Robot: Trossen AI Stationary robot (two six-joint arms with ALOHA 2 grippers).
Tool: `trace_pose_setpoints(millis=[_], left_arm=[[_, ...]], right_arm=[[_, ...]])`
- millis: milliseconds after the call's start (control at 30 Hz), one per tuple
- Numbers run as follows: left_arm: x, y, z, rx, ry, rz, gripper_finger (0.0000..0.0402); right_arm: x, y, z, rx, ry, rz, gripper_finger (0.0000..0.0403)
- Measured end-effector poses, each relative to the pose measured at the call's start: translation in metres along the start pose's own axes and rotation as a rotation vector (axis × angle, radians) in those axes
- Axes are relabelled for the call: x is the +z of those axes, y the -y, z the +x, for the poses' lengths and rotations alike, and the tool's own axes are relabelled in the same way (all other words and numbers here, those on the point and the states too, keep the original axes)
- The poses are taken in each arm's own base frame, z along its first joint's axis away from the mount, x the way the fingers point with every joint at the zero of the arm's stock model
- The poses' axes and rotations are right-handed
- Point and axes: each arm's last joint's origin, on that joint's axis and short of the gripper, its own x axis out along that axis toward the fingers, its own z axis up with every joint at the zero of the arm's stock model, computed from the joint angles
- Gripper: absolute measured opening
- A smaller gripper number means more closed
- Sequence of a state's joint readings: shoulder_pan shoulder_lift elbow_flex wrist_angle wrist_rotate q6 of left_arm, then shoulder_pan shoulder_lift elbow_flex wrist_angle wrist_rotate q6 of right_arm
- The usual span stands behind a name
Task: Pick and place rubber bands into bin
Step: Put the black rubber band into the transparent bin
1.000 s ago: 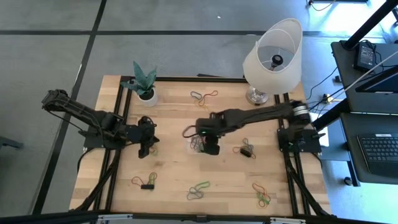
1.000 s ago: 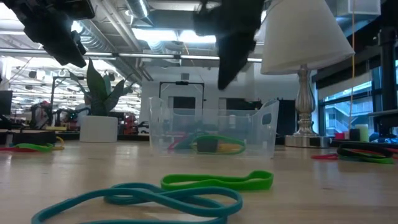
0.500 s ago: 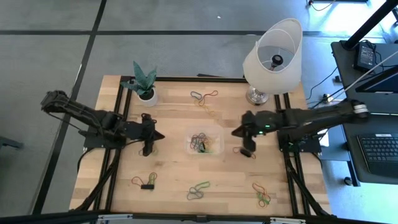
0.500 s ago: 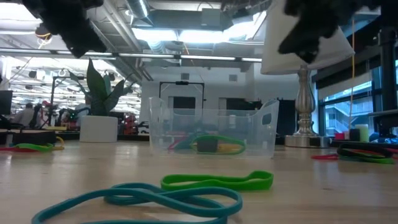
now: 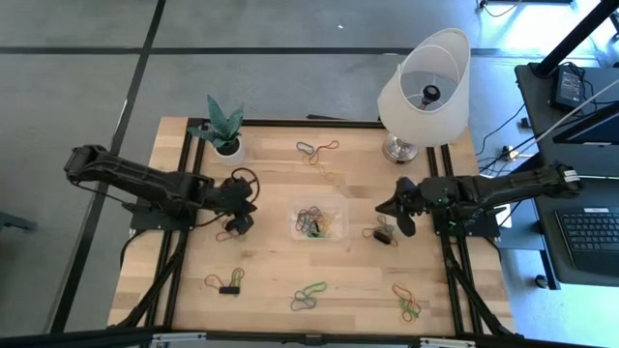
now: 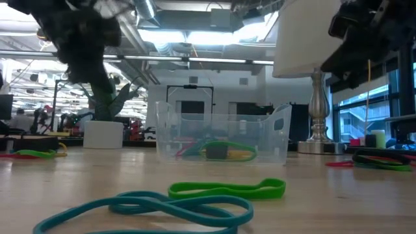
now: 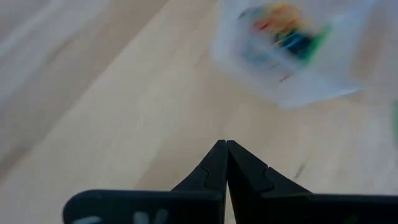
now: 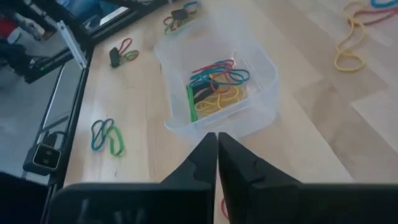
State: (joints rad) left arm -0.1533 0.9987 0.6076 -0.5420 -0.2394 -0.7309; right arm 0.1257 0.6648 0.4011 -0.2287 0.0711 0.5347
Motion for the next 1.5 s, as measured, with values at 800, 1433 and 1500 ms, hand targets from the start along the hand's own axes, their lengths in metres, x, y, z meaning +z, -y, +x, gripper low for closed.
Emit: trace_pose_setpoints(millis=[800,1433,1500], left_arm=[[-0.009,-0.009,0.011,0.244,-0.448,-0.193,0.0139],[-0.036,0.001,0.026,0.249,-0.563,-0.067,0.017],[-0.038,0.001,0.031,0.266,-0.583,-0.047,0.017]], right_arm=[[-0.001,0.001,0.001,-0.018,0.005,0.011,0.0009],[-0.001,0.001,0.001,-0.026,0.009,0.003,0.0008],[0.0,0.002,0.001,-0.043,0.019,0.003,0.0011]])
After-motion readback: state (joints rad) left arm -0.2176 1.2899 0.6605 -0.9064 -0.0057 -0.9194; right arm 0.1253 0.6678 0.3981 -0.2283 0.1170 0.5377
